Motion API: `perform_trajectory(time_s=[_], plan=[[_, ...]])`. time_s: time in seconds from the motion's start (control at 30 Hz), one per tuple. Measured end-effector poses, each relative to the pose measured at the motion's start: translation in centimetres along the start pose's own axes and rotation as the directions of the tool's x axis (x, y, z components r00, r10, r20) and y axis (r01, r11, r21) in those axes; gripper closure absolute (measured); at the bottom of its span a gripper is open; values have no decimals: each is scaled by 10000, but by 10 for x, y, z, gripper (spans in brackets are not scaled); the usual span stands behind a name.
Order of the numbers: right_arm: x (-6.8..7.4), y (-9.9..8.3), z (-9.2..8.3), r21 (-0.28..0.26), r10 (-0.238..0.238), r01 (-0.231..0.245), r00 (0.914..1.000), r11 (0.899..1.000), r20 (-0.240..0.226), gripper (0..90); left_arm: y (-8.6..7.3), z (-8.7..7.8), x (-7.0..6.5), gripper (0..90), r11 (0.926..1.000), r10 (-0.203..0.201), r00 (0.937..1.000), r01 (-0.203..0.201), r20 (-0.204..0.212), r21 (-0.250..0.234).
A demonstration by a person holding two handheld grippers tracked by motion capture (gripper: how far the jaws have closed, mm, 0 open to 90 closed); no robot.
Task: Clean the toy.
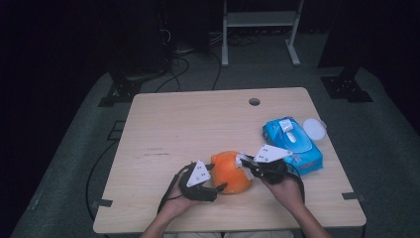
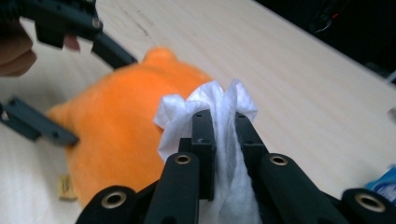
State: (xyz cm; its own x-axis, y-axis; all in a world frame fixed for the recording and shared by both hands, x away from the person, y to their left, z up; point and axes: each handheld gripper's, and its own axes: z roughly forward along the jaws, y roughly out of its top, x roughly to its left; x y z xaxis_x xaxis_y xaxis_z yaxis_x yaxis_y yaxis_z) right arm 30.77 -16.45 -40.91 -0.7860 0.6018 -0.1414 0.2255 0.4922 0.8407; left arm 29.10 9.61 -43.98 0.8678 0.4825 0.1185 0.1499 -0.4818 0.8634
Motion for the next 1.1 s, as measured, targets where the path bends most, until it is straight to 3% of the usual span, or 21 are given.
perform_trajectory(time_s=[0.07, 0.13, 0.23, 0.37, 0.47, 0.53, 0.6, 0.77, 0.83, 0.97, 1.0, 1.1], plan=[[3, -5, -2, 79, -195, 196, 9998, 9998, -75, 815, 3, -3, 4, 177, 9997, -211, 9998, 210, -68, -157], [6, -6, -5, 79, -421, 424, 9986, 9991, -309, 815, 2, -3, 10, 112, 9955, -899, 9959, 900, 44, -304], [7, -5, -6, 85, -471, 475, 9979, 9988, -449, 816, -4, 2, 12, 158, 9904, -1363, 9894, 1372, 500, -158], [18, 2, -5, -74, -711, 708, 9963, 9975, -488, 815, 1, 4, 2, 230, 9980, -610, 9981, 610, -26, 180], [34, 12, 0, -322, -937, 912, 9917, 9953, -876, 815, 4, 4, -7, 241, 9992, 98, 9995, -87, -298, 380], [42, 17, 4, -398, -1167, 1129, 9869, 9928, -1112, 816, 4, 3, -11, 244, 9986, 300, 9988, -283, -386, 439], [44, 20, 5, -385, -1312, 1279, 9861, 9910, -1018, 817, 2, 2, -10, 259, 9991, 214, 9992, -200, -352, 373], [18, 12, -2, -227, -451, 440, 9977, 9988, -498, 818, 1, 4, -15, 270, 9994, 327, 9992, -325, -217, 133], [12, 6, -2, -189, -185, 172, 9974, 9997, -690, 817, 5, 2, -14, 255, 9992, 385, 9992, -383, -119, 116], [17, 3, 0, -259, -262, 235, 9939, 9994, -1067, 818, 7, 1, -4, 116, 9998, -194, 9998, 194, -23, -51], [19, 4, 0, -276, -323, 294, 9929, 9992, -1146, 818, 6, 2, -3, 120, 9995, -311, 9995, 311, 90, 28], [28, 9, 2, -332, -407, 369, 9919, 9988, -1202, 819, 4, 4, -9, 203, 9999, -136, 9999, 136, -43, 49]])
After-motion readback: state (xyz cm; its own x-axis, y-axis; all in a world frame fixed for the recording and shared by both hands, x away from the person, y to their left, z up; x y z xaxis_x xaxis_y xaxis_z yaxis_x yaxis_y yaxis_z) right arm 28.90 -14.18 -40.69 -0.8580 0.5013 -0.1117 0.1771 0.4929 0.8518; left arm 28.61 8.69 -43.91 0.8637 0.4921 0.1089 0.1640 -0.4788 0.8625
